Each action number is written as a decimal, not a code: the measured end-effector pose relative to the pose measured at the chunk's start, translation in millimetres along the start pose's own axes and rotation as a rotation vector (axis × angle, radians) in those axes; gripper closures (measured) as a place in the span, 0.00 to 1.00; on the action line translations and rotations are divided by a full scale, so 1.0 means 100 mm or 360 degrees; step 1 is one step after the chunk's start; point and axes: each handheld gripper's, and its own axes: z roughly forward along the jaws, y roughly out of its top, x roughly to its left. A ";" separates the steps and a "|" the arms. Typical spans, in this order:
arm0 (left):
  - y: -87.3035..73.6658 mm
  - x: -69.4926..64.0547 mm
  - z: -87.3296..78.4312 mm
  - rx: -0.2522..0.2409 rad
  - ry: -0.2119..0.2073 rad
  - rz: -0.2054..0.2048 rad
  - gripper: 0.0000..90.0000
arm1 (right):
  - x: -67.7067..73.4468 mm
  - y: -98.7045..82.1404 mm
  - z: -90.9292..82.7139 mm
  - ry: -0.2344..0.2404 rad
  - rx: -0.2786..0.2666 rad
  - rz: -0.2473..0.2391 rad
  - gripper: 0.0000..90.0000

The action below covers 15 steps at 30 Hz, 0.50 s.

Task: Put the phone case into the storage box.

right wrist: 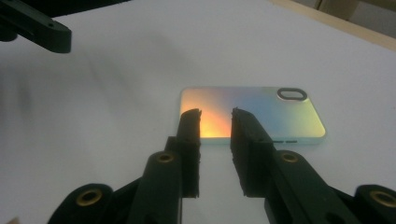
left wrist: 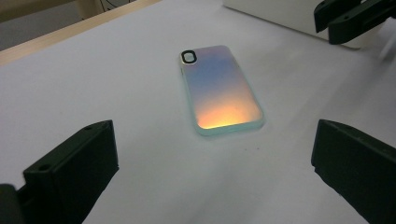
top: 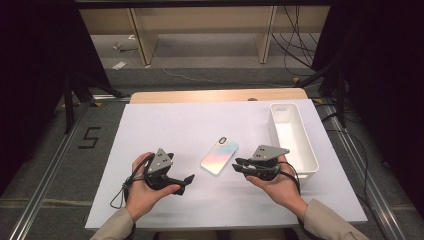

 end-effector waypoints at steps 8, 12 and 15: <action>0.00 0.00 0.00 -0.0005 0.0004 -0.0003 0.00 | 0.00 -0.02 -0.24 0.0021 -0.0095 -0.0009 0.65; 0.00 0.01 -0.01 -0.0006 0.0005 -0.0003 0.00 | -0.02 -0.05 -0.39 0.0029 -0.0156 -0.0014 0.48; 0.00 0.00 -0.01 -0.0007 0.0009 -0.0002 0.00 | -0.03 -0.06 -0.43 0.0036 -0.0176 -0.0015 0.40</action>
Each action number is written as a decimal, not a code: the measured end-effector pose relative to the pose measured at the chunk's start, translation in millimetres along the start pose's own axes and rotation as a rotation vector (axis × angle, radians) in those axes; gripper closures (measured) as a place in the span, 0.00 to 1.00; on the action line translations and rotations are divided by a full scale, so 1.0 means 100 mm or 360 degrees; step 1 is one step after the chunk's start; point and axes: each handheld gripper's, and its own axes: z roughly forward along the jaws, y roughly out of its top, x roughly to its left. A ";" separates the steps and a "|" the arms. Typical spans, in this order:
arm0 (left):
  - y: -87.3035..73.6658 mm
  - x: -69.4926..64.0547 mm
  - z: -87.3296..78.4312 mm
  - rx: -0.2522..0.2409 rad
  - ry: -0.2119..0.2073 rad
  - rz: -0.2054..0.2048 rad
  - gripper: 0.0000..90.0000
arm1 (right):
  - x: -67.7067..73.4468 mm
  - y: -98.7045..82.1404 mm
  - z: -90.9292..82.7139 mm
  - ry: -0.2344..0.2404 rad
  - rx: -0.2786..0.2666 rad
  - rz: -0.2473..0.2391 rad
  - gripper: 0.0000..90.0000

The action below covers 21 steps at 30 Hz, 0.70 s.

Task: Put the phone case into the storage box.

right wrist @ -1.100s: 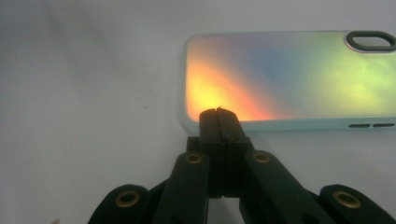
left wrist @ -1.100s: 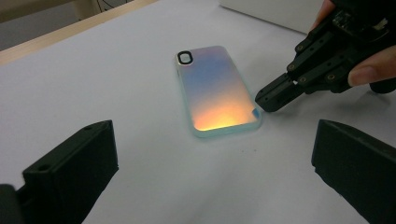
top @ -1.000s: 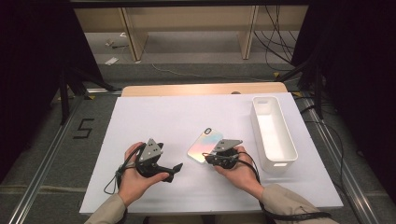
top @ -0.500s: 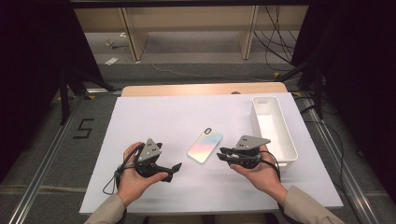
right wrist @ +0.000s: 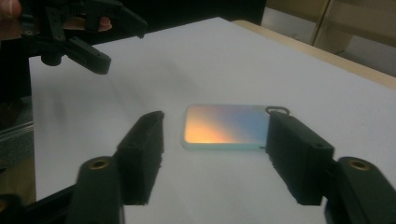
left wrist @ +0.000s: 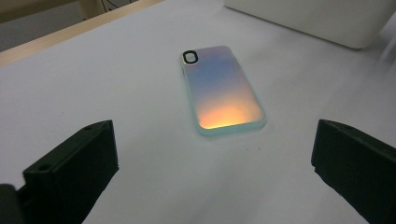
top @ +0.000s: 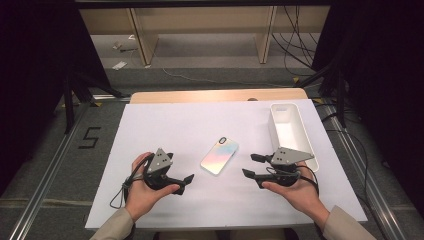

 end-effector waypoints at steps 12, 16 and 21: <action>0.00 0.00 0.01 0.0003 0.0002 -0.0005 0.00 | -0.04 -0.09 -0.18 0.0027 -0.0035 -0.0079 0.18; -0.01 0.00 0.01 0.0003 0.0005 -0.0006 0.00 | -0.05 -0.11 -0.21 0.0023 -0.0036 -0.0094 0.18; 0.00 0.00 0.01 0.0015 0.0005 0.0001 0.00 | -0.06 -0.12 -0.23 -0.0008 -0.0058 -0.0095 0.17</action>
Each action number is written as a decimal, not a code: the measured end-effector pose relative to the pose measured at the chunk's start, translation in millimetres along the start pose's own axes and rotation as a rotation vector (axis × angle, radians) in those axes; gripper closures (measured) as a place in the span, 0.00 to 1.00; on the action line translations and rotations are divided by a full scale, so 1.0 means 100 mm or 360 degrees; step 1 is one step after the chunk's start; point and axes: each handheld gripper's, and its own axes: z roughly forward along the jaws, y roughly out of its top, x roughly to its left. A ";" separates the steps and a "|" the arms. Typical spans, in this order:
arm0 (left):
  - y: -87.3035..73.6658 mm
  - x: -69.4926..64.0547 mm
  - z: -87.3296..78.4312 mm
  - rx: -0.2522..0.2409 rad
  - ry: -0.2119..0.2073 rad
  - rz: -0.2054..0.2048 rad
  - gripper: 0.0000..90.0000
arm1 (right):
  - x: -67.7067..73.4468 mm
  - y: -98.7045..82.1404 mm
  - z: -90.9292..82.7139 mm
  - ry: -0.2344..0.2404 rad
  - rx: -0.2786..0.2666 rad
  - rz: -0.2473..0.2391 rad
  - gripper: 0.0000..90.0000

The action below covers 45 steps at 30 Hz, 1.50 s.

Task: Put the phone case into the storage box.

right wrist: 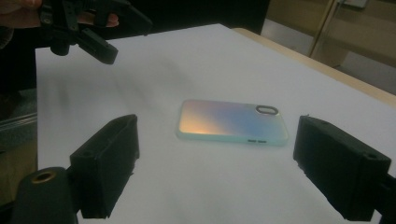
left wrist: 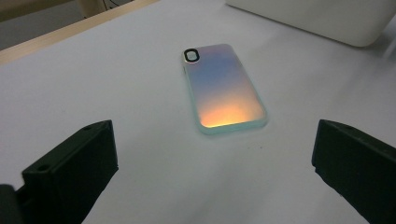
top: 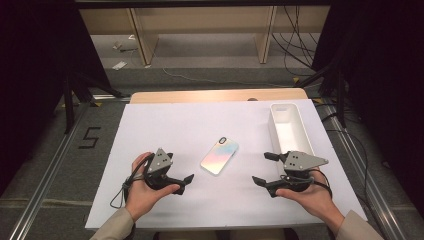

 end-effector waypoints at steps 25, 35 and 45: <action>0.35 -0.14 0.61 0.0198 -0.0057 -0.0006 0.00 | -0.07 -0.01 -0.08 -0.0074 -0.0053 0.0027 0.16; 0.45 -0.18 1.16 0.0431 -0.0005 -0.0018 0.00 | -0.08 -0.01 -0.09 -0.0081 -0.0077 0.0040 0.17; 0.49 -0.21 1.46 0.0571 0.0014 -0.0006 0.00 | -0.08 -0.01 -0.09 -0.0075 -0.0084 0.0050 0.17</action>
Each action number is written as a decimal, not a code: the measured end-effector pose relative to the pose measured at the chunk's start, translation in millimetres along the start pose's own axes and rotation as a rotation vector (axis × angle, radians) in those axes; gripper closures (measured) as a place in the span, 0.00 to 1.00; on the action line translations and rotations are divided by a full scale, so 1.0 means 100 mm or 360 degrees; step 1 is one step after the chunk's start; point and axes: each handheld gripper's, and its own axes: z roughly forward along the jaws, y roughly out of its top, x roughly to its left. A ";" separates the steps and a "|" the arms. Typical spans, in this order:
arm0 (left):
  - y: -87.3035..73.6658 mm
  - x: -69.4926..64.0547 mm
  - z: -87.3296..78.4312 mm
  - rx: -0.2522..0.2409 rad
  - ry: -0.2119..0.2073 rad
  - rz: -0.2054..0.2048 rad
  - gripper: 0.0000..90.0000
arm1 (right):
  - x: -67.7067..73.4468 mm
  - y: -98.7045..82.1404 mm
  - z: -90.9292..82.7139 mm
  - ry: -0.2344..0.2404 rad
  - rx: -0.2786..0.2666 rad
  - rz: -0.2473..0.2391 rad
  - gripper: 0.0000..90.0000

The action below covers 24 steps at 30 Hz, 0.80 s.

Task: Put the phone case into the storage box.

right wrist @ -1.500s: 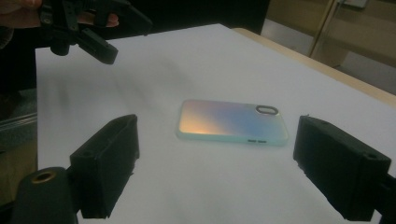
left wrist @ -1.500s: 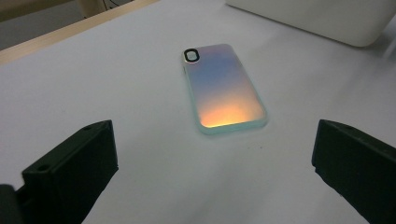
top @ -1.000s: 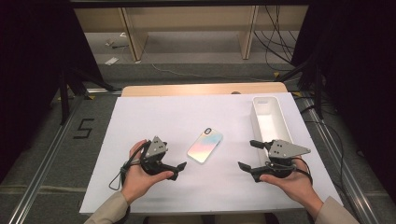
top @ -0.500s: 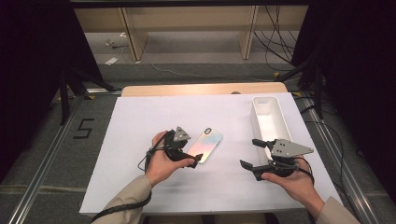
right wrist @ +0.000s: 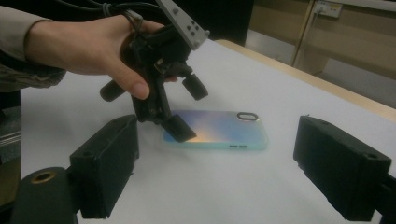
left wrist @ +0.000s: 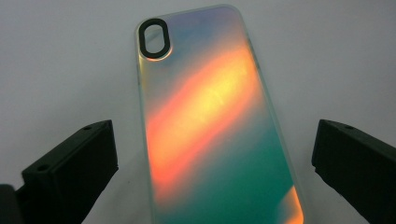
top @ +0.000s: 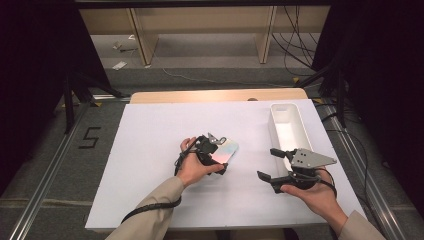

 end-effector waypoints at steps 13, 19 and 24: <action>0.02 0.03 0.12 0.0065 0.0029 -0.0031 0.00 | 0.00 0.00 0.01 0.0011 0.0002 0.0002 0.17; 0.03 0.02 0.14 0.0109 0.0057 -0.0023 0.00 | 0.00 0.00 0.01 0.0019 0.0002 0.0002 0.17; 0.05 0.02 0.16 0.0128 0.0057 -0.0026 0.00 | 0.01 -0.01 0.01 0.0024 0.0014 0.0008 0.17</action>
